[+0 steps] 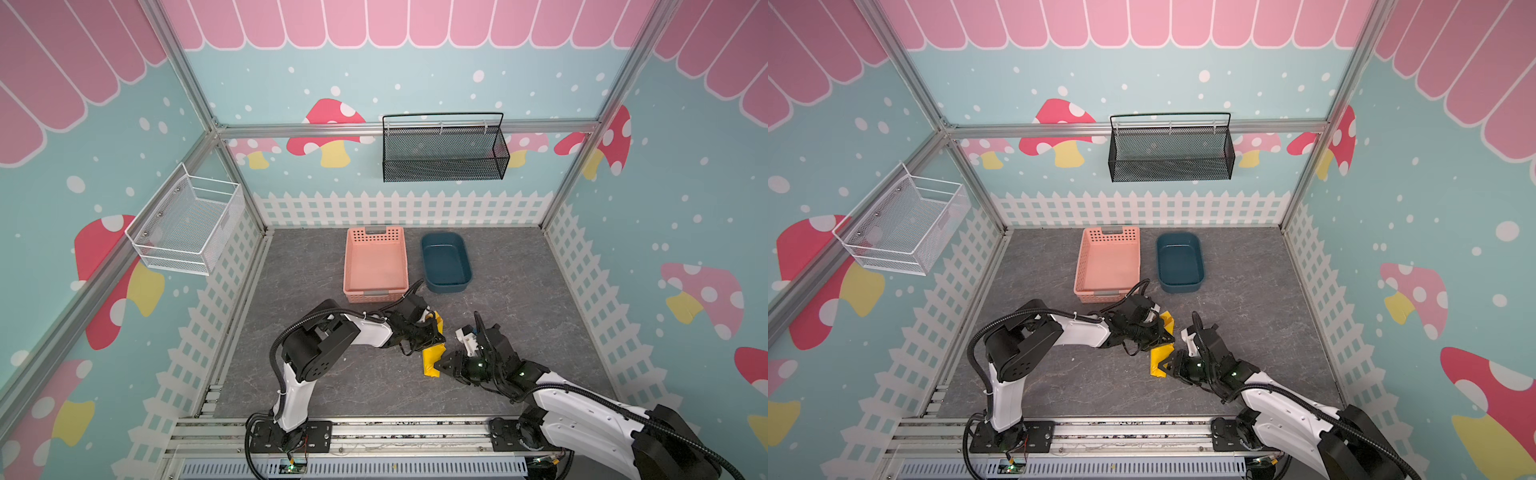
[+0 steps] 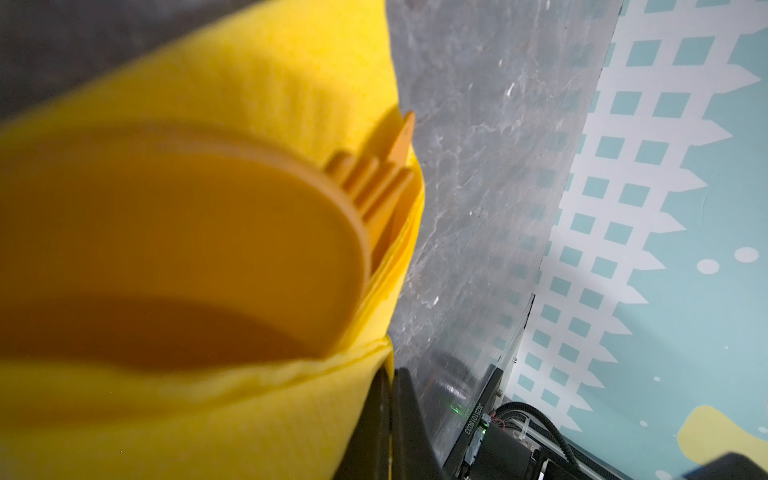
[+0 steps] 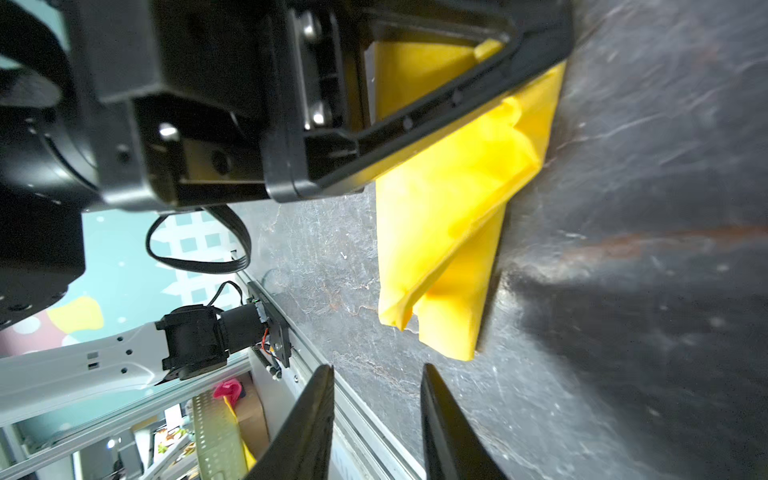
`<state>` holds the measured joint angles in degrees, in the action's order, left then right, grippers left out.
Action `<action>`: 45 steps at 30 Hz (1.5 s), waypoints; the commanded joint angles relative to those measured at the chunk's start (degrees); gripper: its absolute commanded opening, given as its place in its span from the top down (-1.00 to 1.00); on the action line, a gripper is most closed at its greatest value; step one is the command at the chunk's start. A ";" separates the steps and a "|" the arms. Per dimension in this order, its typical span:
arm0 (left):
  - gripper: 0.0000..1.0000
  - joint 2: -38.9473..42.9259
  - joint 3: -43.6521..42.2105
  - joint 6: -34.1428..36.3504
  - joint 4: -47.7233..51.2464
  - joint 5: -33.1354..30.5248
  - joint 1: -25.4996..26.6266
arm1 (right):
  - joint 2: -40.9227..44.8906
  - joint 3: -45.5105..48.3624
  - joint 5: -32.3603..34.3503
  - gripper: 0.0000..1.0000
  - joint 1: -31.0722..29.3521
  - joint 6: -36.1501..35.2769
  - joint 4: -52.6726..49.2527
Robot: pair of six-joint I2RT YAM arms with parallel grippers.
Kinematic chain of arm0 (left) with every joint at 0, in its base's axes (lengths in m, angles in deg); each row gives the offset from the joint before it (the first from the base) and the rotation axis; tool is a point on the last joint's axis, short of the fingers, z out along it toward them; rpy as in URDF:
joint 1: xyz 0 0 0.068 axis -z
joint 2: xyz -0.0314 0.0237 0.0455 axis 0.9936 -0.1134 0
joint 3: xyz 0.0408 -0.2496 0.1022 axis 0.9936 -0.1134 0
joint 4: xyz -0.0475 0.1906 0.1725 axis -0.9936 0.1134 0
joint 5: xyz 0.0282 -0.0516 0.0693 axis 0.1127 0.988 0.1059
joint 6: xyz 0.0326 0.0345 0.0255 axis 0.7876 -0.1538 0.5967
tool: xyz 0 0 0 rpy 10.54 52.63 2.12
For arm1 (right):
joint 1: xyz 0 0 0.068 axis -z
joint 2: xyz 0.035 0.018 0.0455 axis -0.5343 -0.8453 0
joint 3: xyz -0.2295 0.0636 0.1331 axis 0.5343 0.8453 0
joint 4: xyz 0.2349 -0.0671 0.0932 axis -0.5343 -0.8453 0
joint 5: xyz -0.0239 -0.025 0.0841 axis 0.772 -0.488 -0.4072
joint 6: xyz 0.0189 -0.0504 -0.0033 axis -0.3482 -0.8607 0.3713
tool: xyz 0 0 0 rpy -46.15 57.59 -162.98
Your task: Place the utensils on the paper napkin and roll it up
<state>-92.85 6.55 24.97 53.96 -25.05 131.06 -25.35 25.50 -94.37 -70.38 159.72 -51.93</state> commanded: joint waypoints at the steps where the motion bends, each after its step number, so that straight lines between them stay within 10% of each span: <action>1: 1.00 -0.56 -1.52 0.64 3.06 -2.60 -0.63 | -2.36 0.89 -2.28 0.27 0.38 4.43 7.80; 23: 1.00 0.63 -3.70 0.37 1.39 -2.81 -1.76 | -9.97 -0.21 -1.84 0.94 1.26 3.01 9.93; 32: 1.00 0.50 -3.83 0.15 1.03 -2.55 -1.78 | -11.30 -2.35 -1.88 0.55 1.21 2.17 9.92; 45: 1.00 0.44 -3.87 -0.03 0.78 -2.55 -1.78 | -14.00 -3.31 -1.43 0.61 1.21 1.02 8.97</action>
<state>-92.11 4.43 24.92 51.69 -25.05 129.84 -38.60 23.14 -96.49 -69.40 161.14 -42.23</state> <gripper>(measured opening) 0.055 0.195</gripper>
